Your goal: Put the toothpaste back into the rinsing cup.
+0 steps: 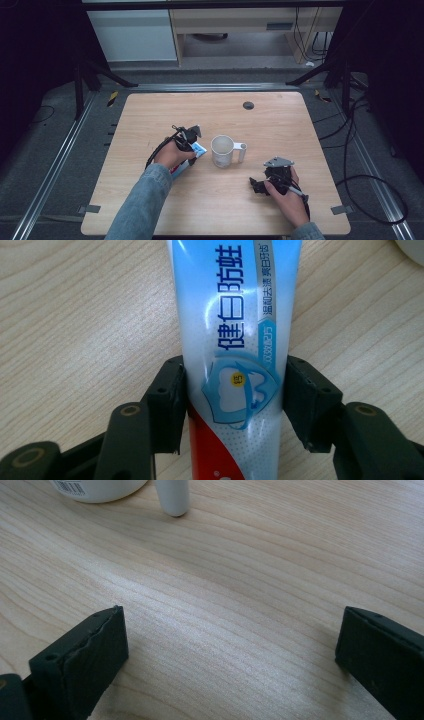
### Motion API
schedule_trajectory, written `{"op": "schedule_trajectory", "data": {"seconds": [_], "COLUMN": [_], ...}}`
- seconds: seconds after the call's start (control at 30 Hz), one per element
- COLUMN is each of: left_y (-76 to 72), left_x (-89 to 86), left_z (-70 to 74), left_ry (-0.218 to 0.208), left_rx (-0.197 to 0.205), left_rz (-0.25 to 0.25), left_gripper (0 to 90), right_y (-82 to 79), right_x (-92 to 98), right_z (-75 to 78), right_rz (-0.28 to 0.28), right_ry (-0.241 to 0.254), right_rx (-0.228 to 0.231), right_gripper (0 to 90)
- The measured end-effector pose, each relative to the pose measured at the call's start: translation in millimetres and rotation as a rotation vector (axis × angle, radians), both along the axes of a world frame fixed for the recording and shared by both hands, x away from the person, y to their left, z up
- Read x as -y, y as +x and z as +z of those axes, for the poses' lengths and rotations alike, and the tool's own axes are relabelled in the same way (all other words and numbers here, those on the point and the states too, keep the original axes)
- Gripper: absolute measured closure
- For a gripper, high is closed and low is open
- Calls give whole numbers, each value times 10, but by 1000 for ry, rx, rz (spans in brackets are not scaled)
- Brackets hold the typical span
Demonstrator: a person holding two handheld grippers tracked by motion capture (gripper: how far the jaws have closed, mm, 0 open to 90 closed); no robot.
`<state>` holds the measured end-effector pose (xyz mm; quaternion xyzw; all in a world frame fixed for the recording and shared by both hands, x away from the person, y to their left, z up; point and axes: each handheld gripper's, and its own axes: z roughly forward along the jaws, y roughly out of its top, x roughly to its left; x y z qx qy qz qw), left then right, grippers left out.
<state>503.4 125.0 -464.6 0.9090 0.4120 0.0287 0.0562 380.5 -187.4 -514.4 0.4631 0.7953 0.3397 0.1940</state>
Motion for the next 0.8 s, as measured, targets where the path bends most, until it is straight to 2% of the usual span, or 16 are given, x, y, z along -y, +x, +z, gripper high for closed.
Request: {"op": "schedule_trajectory", "data": {"seconds": [0.07, 0.4, 0.57, 0.8], "left_y": [-4, -26, -54, -90], "left_x": [-9, -17, -52, -110], "left_z": [-1, 30, 72, 104], "left_ry": [-12, -15, -38, -76], "left_rx": [0, 19, 46, 70], "left_rz": [0, -11, -11, -5], "left_gripper": [475, 549, 663, 712], "right_y": [-3, -3, -3, -3], "right_x": [-7, -6, -7, -7], "right_z": [4, 3, 3, 3], "right_rz": [-8, -7, -8, -8], "right_ry": [11, 9, 8, 9], "right_rx": [-6, -5, -5, -5], "right_gripper": [6, 7, 6, 7]}}
